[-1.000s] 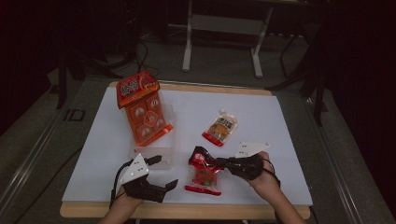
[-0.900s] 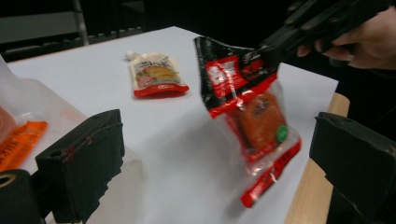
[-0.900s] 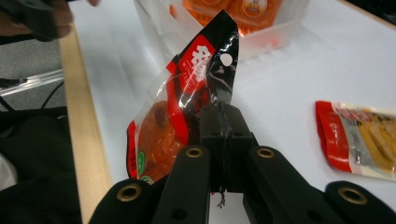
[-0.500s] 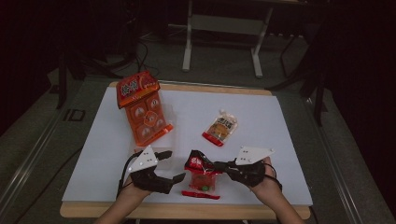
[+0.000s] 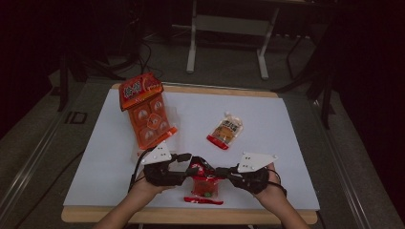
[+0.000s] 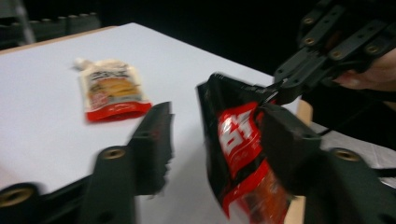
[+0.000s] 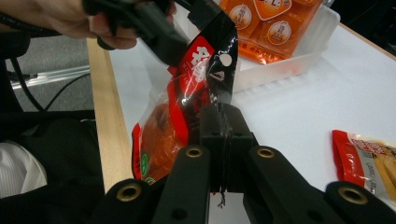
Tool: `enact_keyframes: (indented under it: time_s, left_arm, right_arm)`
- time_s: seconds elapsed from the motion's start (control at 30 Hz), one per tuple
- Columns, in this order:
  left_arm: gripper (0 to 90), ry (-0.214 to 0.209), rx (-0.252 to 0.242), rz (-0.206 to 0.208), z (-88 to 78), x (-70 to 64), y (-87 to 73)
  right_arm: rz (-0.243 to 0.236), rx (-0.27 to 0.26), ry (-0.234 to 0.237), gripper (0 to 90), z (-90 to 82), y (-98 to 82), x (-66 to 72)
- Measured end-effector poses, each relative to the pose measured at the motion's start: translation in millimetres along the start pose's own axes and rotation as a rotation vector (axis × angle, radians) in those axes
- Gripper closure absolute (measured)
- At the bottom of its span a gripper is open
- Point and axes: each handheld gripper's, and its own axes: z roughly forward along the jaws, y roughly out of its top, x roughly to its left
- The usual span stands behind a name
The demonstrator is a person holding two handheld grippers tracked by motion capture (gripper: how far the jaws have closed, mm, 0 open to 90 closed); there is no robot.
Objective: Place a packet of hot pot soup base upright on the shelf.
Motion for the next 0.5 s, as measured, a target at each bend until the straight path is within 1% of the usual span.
enact_keyframes:
  time_s: [0.03,0.07,0.1,0.17,0.2,0.23,0.3,0.33,0.37,0.43,0.5]
  left_arm:
    - [48.8,0.003,-0.001,0.002,0.4,0.1,0.5]
    - [53.0,-0.019,0.005,0.005,1.1,0.6,1.1]
    - [58.5,-0.027,0.011,0.014,1.7,0.5,1.5]
    - [62.9,-0.035,0.029,0.029,3.0,-1.0,2.1]
    - [63.4,-0.027,0.035,0.041,3.3,-1.8,2.6]
    - [67.7,-0.027,0.037,0.046,3.0,-1.7,3.0]
    - [75.9,-0.027,0.033,0.051,1.3,-1.4,4.2]
    - [80.6,-0.036,0.035,0.047,0.7,-0.9,4.8]
    - [83.4,-0.052,0.035,0.038,0.7,-0.4,5.4]
    - [85.6,-0.049,0.040,0.049,0.5,-1.0,6.9]
    - [86.9,-0.036,0.038,0.067,0.0,-3.2,8.8]
  right_arm:
    - [-0.005,0.001,-0.002,89.7,0.6,0.0,0.3]
    - [-0.006,0.001,-0.001,89.6,1.1,-0.1,0.2]
    - [-0.005,0.002,0.000,89.7,1.6,-0.3,0.2]
    - [-0.006,0.006,-0.001,89.6,2.1,-0.5,0.1]
    - [-0.006,0.006,0.000,89.6,2.2,-0.5,0.0]
    - [-0.009,0.009,-0.003,89.6,2.1,-0.5,0.0]
    - [-0.009,0.008,-0.004,89.6,1.5,-1.0,-0.4]
    - [-0.007,0.003,-0.005,89.5,0.7,-1.5,-0.8]
    - [-0.004,0.001,-0.005,89.5,0.1,-1.8,-1.1]
    - [0.000,-0.004,-0.007,89.4,-1.1,-2.2,-1.3]
    - [-0.005,-0.005,-0.011,89.0,-1.3,-2.2,-0.7]
